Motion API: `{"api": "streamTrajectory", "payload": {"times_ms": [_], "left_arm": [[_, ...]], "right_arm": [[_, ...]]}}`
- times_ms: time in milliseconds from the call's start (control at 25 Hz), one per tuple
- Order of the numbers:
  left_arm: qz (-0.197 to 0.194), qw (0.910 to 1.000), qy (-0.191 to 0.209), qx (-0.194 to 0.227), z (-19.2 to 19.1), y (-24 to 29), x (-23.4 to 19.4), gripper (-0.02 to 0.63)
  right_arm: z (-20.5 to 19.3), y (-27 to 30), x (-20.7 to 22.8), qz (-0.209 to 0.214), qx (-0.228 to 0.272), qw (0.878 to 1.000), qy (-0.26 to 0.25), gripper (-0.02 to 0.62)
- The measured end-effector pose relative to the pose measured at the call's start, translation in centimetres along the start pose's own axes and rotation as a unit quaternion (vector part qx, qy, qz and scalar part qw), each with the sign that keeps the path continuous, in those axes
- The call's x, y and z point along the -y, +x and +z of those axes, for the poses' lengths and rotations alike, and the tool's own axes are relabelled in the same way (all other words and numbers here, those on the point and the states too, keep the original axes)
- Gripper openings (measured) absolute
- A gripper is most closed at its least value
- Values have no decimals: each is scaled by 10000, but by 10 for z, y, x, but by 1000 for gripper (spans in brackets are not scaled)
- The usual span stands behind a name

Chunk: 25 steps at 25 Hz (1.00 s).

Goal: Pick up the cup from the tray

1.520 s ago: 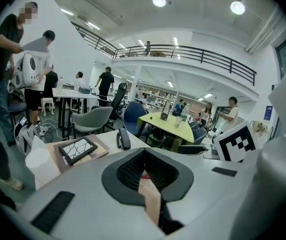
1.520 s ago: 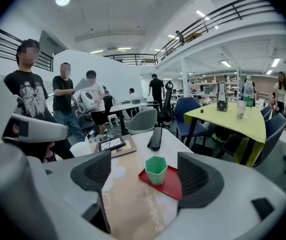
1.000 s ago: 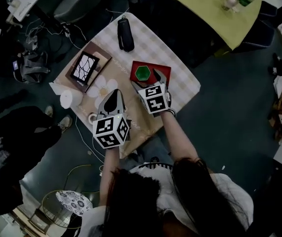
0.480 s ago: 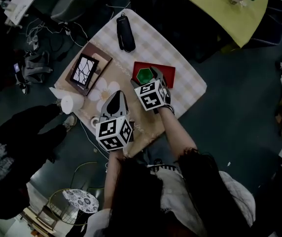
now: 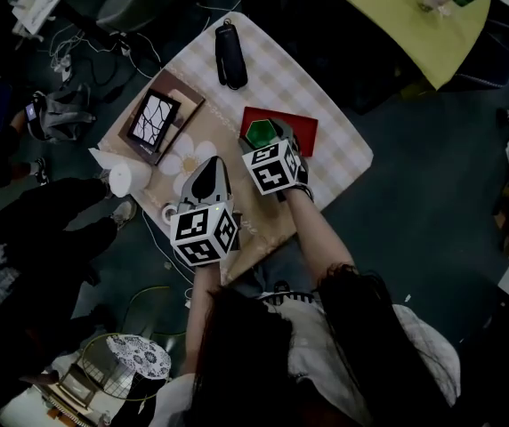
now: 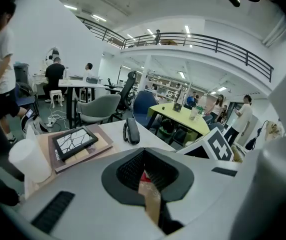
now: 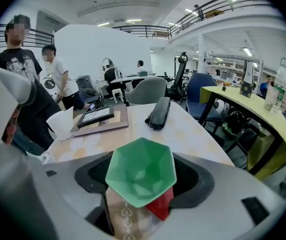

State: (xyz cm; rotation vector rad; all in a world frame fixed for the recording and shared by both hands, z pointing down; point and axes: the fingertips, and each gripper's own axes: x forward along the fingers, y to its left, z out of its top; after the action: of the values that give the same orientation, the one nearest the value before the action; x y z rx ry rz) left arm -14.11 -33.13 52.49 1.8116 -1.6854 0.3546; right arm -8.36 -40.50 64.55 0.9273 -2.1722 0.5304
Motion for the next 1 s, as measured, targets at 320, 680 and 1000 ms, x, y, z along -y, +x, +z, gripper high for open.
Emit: {"api": "streamTrajectory", "payload": {"times_ms": [320,680,1000], "left_arm": [[-104,9999,84,88,0,-11,10,5],[-423,9986,208,229,-2,-29,32,5],[-684,9969,330,211,-18,-48,51,5]], "right_arm": [[3,-31,4,-134,130,9998,-39,333],[-30,-81,14,-519,127,9985,136,331],[-85,-115,13,-790,-22,9964,307,331]]}}
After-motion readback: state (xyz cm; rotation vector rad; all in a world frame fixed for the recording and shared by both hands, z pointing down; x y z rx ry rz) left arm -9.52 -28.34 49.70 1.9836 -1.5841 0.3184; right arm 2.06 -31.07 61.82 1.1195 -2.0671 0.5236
